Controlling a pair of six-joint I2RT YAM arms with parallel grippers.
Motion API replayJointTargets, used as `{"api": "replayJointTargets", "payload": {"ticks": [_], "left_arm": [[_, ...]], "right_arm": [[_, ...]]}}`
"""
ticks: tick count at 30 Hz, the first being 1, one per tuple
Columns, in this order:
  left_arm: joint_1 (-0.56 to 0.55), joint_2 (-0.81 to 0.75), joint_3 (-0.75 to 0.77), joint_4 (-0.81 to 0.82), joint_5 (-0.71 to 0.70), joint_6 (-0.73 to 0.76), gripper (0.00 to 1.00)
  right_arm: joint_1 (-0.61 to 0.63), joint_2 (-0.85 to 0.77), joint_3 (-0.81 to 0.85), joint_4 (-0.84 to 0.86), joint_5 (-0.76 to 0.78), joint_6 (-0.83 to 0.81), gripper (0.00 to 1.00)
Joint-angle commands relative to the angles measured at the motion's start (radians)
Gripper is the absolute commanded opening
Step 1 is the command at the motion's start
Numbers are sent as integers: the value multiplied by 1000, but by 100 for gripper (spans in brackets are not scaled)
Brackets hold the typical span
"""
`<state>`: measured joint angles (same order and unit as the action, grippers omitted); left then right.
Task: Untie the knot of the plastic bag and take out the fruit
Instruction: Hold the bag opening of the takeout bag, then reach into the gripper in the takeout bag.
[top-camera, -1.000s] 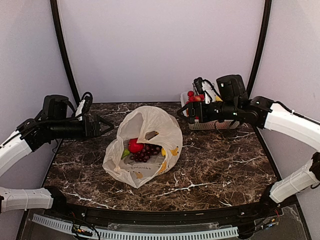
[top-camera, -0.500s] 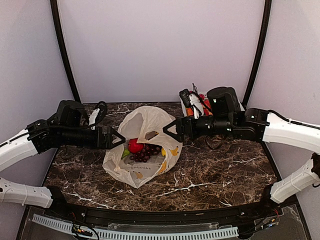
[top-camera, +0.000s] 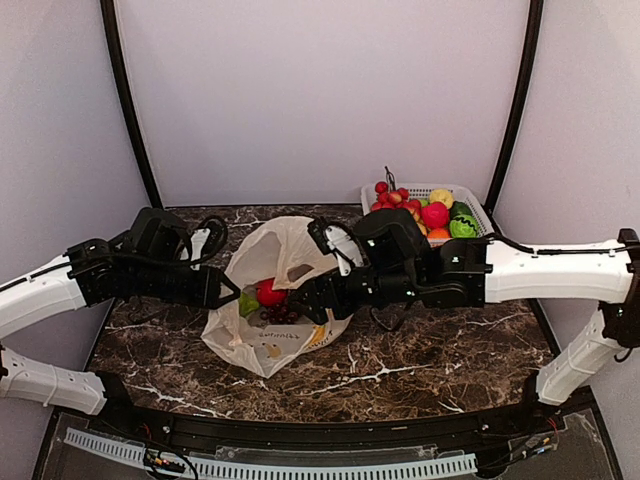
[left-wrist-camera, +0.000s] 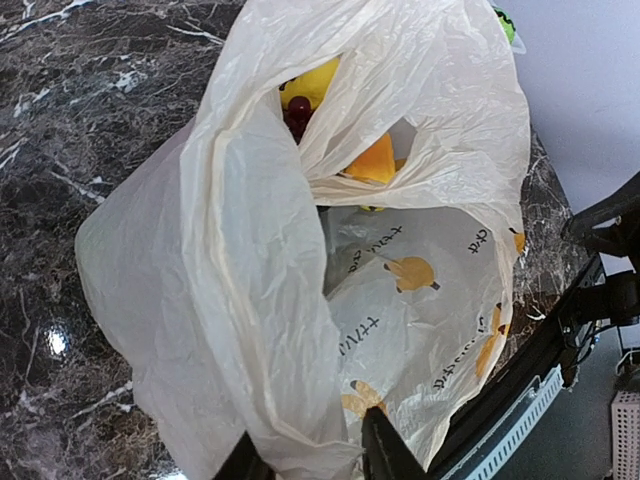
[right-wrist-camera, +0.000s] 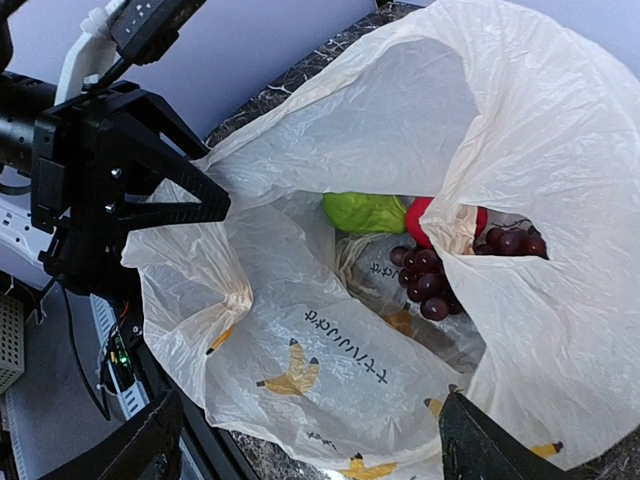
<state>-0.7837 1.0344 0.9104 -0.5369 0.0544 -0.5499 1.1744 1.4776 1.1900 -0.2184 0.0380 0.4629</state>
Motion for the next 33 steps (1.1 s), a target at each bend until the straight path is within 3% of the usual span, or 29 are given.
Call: {"api": "replayJointTargets", "payload": {"ticks": [1, 7, 14, 26, 33], "left_arm": [[-6, -26, 11, -52, -24, 26, 21], [-7, -68, -25, -42, -21, 20, 2], [-8, -93, -61, 0, 27, -2, 1], [-8, -49, -51, 64, 82, 1, 1], [-8, -21, -49, 90, 123, 25, 1]], "right_arm": [[51, 107, 108, 6, 65, 30, 84], [77, 251, 218, -57, 136, 107, 76], [59, 408, 367, -246, 250, 174, 74], [-44, 533, 382, -251, 205, 256, 71], [-70, 602, 431, -226, 189, 247, 77]]}}
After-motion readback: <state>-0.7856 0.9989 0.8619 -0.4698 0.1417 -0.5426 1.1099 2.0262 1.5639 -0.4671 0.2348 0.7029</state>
